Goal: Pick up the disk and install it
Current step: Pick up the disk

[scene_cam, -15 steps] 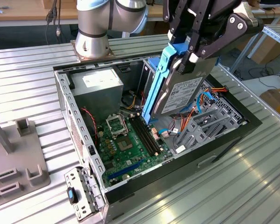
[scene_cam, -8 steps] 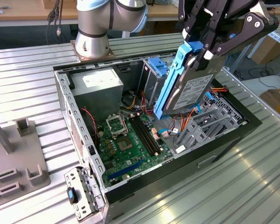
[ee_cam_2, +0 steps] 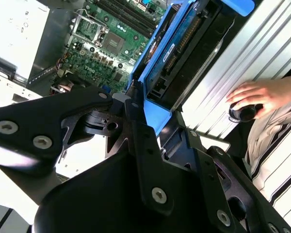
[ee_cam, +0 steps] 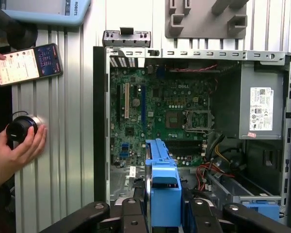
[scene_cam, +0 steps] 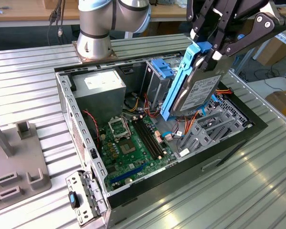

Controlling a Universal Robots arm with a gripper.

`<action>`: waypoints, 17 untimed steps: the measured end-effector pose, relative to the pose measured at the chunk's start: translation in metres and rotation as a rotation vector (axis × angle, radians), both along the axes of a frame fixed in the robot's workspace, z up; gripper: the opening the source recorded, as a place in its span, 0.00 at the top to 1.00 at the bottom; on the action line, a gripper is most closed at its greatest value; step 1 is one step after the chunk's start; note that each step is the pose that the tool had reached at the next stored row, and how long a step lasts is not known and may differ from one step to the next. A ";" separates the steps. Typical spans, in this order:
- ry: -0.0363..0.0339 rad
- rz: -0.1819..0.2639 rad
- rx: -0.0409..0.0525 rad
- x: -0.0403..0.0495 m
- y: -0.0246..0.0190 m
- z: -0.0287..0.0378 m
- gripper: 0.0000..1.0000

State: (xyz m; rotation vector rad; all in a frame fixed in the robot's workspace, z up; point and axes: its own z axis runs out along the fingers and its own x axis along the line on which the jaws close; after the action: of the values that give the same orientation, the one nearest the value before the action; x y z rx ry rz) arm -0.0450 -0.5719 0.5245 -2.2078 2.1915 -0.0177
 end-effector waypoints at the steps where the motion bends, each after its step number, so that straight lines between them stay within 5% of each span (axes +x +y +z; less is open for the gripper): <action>1: -0.0001 0.000 0.0000 0.0016 0.0000 0.0000 0.63; 13: 0.0000 0.000 0.0000 0.0220 0.0001 0.0000 0.63; 17: 0.0000 0.000 0.0000 0.0222 0.0001 0.0000 0.63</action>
State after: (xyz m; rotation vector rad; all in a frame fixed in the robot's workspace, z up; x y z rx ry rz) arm -0.0228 -0.5718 0.5245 -2.2078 2.1915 -0.0177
